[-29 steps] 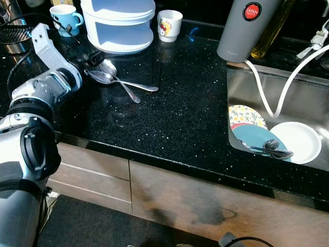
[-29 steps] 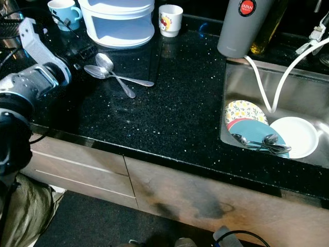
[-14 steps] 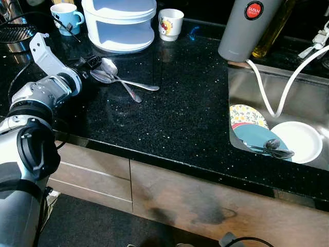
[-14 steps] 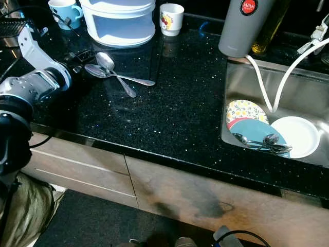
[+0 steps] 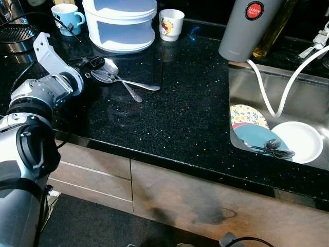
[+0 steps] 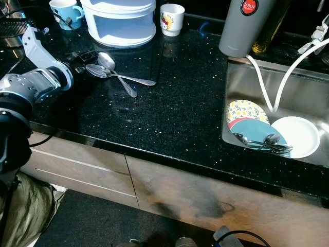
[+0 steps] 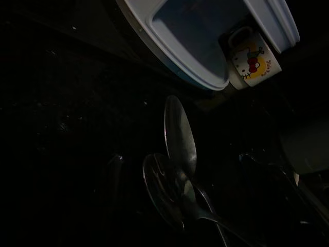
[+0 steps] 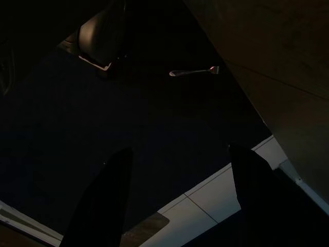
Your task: Kitchen organization
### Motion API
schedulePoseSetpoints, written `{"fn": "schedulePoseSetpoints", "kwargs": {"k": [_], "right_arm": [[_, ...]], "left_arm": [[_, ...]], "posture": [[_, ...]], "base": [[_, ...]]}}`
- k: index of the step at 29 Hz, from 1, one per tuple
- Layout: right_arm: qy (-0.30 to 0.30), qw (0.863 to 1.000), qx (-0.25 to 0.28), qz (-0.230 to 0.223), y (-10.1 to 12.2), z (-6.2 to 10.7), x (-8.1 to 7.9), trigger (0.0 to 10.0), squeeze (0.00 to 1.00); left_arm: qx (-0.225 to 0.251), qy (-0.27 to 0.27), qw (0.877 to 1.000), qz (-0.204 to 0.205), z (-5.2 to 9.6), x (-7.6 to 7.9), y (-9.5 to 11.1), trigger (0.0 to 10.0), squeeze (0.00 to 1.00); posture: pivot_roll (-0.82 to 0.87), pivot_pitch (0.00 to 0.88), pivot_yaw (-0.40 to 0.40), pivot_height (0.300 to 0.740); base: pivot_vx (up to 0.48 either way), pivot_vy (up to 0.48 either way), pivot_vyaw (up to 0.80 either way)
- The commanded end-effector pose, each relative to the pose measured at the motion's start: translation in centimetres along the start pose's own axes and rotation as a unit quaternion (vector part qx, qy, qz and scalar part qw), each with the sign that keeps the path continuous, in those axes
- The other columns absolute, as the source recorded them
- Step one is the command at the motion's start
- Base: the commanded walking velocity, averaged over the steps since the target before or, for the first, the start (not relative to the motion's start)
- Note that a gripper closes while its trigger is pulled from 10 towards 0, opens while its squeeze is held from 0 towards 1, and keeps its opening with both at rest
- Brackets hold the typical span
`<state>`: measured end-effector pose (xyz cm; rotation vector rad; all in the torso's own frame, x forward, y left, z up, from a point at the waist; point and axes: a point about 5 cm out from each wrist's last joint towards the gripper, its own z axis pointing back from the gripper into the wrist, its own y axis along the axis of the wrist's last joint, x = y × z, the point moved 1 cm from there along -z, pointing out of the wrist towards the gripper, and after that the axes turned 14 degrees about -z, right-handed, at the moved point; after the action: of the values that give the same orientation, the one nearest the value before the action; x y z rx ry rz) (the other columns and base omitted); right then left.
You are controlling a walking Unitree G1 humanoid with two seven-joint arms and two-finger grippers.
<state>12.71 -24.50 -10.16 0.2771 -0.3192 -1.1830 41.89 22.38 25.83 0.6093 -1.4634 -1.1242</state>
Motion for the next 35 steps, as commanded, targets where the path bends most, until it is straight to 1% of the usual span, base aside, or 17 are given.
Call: {"fn": "schedulePoseSetpoints", "kwargs": {"k": [1,5,6,7,8,16,21,26,31,35], "right_arm": [[-0.003,1.000,-0.009,0.003,-0.7,0.2,0.2,10.0,0.00],[-0.003,1.000,-0.009,0.004,-0.7,0.2,0.2,10.0,0.00],[-0.003,1.000,-0.009,0.003,-0.7,0.2,0.2,10.0,0.00],[-0.003,1.000,-0.009,0.003,-0.7,0.2,0.2,10.0,0.00],[-0.004,1.000,-0.009,0.003,-0.7,0.2,0.3,10.0,0.00],[-0.005,1.000,-0.009,0.004,-0.7,0.2,0.3,10.0,0.00],[-0.006,1.000,-0.009,0.003,-0.7,0.2,0.3,10.0,0.00],[-0.007,1.000,-0.009,0.003,-0.6,0.2,0.3,10.0,0.00],[-0.008,1.000,-0.008,0.003,-0.5,0.1,0.2,10.0,0.00],[-0.009,1.000,-0.007,0.003,-0.4,0.1,0.2,10.0,0.00]], "left_arm": [[-0.037,0.001,0.999,0.004,-0.3,0.1,-1.6,10.0,0.00],[-0.041,0.004,0.999,0.002,-0.3,0.0,-1.7,10.0,0.00],[-0.042,0.004,0.999,0.004,-0.2,0.0,-1.7,3.8,0.00],[-0.042,0.004,0.999,0.004,-0.2,0.0,-1.7,3.8,0.00],[-0.044,0.004,0.999,0.007,-0.2,0.0,-1.8,0.0,0.00],[-0.057,0.020,0.998,0.000,0.0,-0.6,-2.0,0.0,0.00],[-0.060,0.045,0.997,-0.002,0.5,-1.6,-2.1,0.0,0.00],[-0.060,0.054,0.997,-0.001,0.6,-1.9,-2.2,0.0,0.00],[-0.054,0.065,0.996,0.004,0.9,-2.4,-2.1,0.0,0.00],[-0.037,0.064,0.997,0.002,1.0,-2.6,-1.6,0.0,0.00]], "posture": [[-0.15,0.183,-0.062,0.740],[-0.15,0.183,-0.061,0.740],[-0.15,0.182,-0.061,0.740],[-0.15,0.182,-0.061,0.740],[-0.14,0.182,-0.061,0.740],[-0.14,0.179,-0.061,0.740],[-0.14,0.169,-0.059,0.740],[-0.13,0.162,-0.058,0.740],[-0.13,0.151,-0.056,0.740],[-0.13,0.146,-0.055,0.740]], "base": [[0.000,0.000,0.00],[0.000,0.000,0.00],[0.000,0.000,0.00],[0.000,0.000,0.00],[0.000,0.000,0.00],[0.000,0.000,0.00],[0.000,0.000,0.00],[0.000,0.000,0.00],[0.000,0.000,0.00],[0.000,0.000,0.00]]}}
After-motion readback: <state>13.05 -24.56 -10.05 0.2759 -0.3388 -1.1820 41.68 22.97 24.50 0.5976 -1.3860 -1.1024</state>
